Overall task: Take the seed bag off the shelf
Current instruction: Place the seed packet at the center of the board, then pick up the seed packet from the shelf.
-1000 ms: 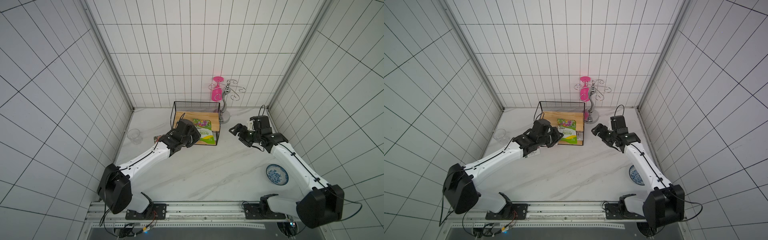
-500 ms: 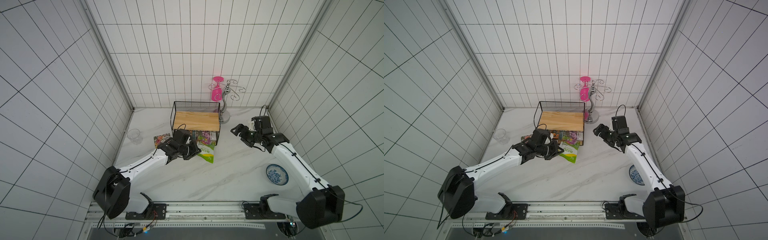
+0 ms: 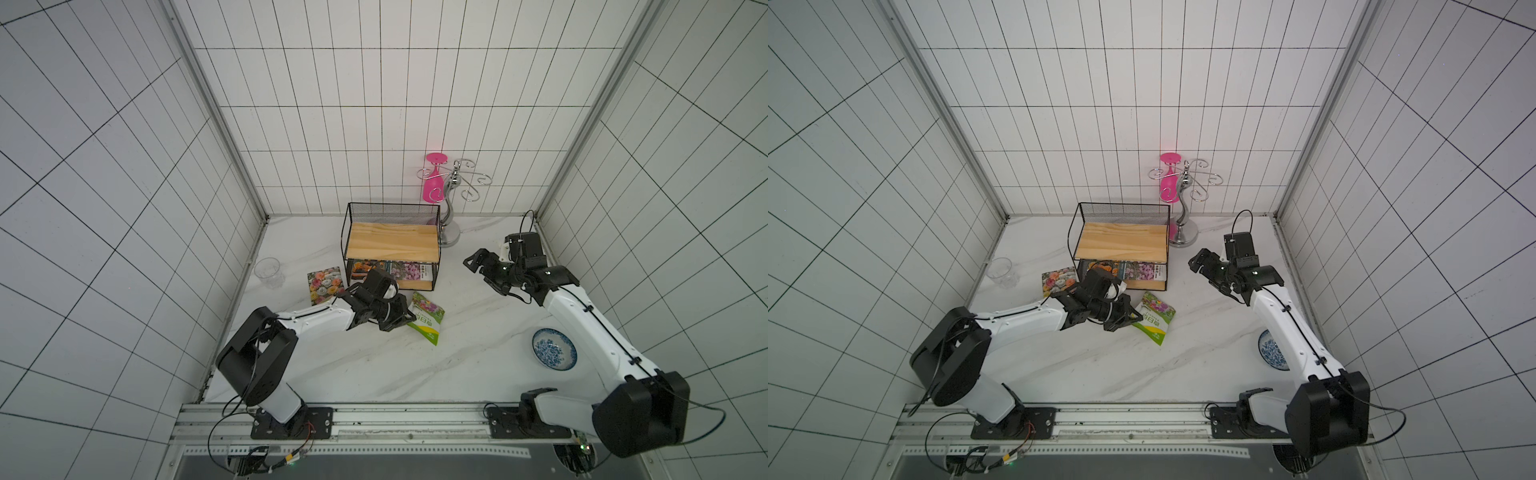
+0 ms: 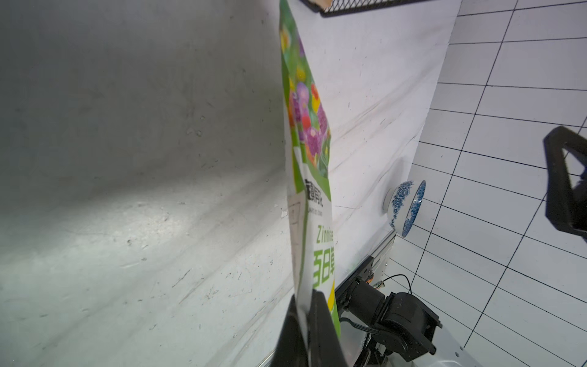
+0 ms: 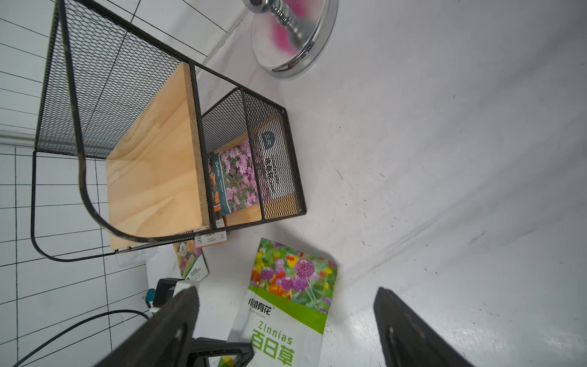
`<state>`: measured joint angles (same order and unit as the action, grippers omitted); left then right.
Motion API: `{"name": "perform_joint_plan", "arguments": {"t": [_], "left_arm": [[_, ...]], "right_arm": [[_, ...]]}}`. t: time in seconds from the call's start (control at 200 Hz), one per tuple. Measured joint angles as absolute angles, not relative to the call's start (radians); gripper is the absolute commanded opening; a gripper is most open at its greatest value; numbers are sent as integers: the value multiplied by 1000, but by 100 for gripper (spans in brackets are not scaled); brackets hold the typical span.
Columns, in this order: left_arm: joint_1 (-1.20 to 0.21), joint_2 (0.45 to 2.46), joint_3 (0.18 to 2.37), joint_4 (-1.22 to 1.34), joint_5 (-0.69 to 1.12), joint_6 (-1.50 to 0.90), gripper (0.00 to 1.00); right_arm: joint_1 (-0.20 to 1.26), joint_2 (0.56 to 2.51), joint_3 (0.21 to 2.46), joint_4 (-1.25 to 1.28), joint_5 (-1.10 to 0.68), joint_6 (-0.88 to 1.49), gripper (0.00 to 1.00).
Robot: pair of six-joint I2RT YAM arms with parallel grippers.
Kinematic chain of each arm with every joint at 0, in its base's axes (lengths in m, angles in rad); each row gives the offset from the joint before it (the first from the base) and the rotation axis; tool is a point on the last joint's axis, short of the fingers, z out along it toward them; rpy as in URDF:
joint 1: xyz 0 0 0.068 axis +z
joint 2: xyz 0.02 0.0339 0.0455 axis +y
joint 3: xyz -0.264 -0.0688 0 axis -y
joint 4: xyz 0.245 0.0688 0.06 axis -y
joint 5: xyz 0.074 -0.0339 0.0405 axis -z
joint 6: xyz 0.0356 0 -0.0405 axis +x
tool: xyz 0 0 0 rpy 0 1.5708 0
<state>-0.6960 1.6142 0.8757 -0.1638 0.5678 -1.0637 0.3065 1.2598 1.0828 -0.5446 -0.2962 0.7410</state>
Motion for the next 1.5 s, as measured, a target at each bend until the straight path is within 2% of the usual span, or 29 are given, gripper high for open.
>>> {"name": "perform_joint_plan", "arguments": {"t": [0.095,0.175,0.24,0.28,0.615,0.75,0.775,0.815,0.855,1.014,1.184,1.234,1.504], "left_arm": [[-701,1651,885,-154,589,-1056,1],[-706,1696,926,-155,606,-1047,34],[-709,1729,965,-166,610,-1037,51],[-710,1741,986,-178,609,-1034,57],[-709,1723,950,-268,570,-1021,62],[-670,1599,889,-363,499,-1036,63],[-655,1567,884,-389,472,-1036,68],[-633,1517,881,-422,432,-1042,69],[-609,1465,880,-451,388,-1045,77],[-525,1340,847,-462,237,-1114,77],[-508,1408,803,-436,146,-1199,77],[-508,1436,803,-424,122,-1216,74],[-502,1541,868,-372,28,-1242,70]], "right_arm": [[307,1260,1084,-552,-290,734,91],[303,1260,1084,-555,-287,730,91],[300,1260,1085,-559,-283,729,91],[300,1260,1085,-562,-282,729,91],[298,1251,1085,-579,-271,726,91],[298,1243,1085,-580,-271,726,91],[298,1243,1085,-580,-271,726,91],[298,1243,1085,-580,-271,726,91],[298,1243,1085,-580,-271,726,91],[298,1247,1084,-572,-273,727,91],[298,1252,1084,-570,-276,725,91],[298,1252,1085,-570,-277,724,91],[297,1252,1085,-583,-292,699,91]]}}
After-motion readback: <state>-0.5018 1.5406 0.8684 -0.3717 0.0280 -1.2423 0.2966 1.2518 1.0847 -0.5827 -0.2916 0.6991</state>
